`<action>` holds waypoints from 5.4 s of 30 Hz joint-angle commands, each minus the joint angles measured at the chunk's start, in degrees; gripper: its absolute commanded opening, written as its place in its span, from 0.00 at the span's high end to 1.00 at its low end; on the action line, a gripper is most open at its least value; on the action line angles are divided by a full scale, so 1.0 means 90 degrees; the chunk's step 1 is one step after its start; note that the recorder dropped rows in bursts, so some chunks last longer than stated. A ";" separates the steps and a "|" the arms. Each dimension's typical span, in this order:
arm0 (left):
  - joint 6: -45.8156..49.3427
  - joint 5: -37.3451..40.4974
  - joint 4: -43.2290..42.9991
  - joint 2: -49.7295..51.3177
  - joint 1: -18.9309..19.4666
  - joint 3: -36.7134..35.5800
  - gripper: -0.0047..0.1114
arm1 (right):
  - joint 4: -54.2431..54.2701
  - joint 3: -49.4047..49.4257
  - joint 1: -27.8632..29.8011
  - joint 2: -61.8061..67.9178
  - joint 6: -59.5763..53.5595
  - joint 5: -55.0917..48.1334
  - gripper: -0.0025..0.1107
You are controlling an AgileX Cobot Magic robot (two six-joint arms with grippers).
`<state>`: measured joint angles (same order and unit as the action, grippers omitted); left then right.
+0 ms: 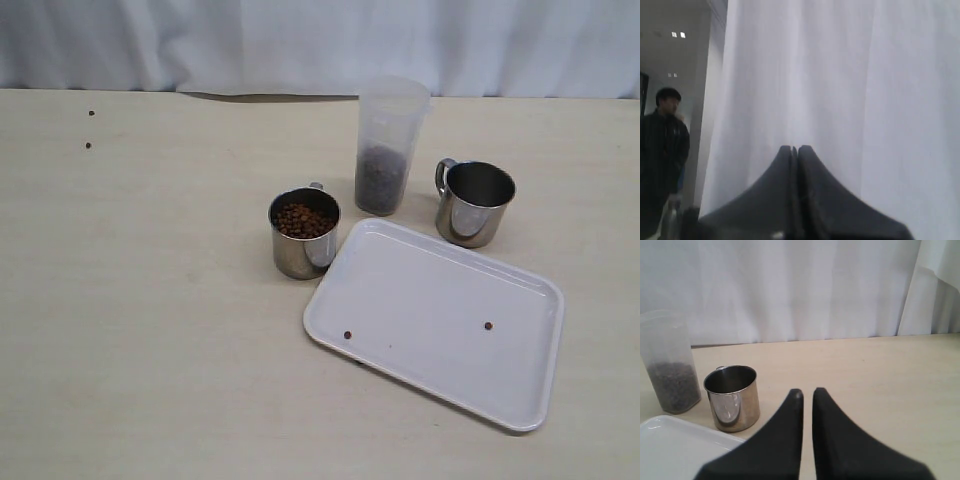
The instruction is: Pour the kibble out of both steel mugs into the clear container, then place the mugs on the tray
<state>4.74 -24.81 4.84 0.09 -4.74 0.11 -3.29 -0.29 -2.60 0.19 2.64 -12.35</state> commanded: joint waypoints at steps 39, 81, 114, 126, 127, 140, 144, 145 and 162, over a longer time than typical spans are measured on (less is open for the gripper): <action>-0.1639 -0.4447 -0.7172 1.2280 -0.0225 0.3211 0.68 | -0.0060 0.0032 -0.0022 -0.0021 -0.0063 0.0010 0.93; -0.1911 -0.3778 -0.7066 1.4784 -0.1742 0.6556 0.06 | -0.0060 0.0032 -0.0022 -0.0021 -0.0063 0.0010 0.93; -0.2970 -0.3900 -0.7221 1.4504 -0.1459 0.6556 0.92 | -0.0060 0.0032 -0.0022 -0.0021 -0.0063 0.0010 0.93; -0.5083 -0.5017 -0.8529 1.3707 -0.0640 0.6556 0.92 | -0.0060 0.0032 -0.0022 -0.0021 -0.0063 0.0010 0.93; -0.5357 -0.5017 -0.8547 1.3600 -0.0579 0.6556 0.92 | -0.0060 0.0032 -0.0022 -0.0021 -0.0063 0.0010 0.93; -0.7109 -0.0974 -0.9267 1.1342 -0.1113 0.6263 0.96 | -0.0018 0.0032 -0.0022 -0.0021 -0.0063 0.0010 0.93; -0.7096 0.0228 -0.9048 1.0854 -0.1668 0.6236 0.96 | -0.0018 0.0032 -0.0022 -0.0021 -0.0063 0.0010 0.93; -0.6960 0.0400 -0.8843 1.0781 -0.1828 0.6236 0.96 | -0.0018 0.0032 -0.0022 -0.0021 -0.0063 0.0010 0.93; -0.6007 0.3448 -0.8456 1.1499 -0.3392 0.8350 0.96 | -0.0018 0.0032 -0.0022 -0.0021 -0.0063 0.0010 0.93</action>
<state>-49.64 2.21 -69.96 101.06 -33.74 71.90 -3.29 -0.29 -2.60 0.19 2.64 -12.35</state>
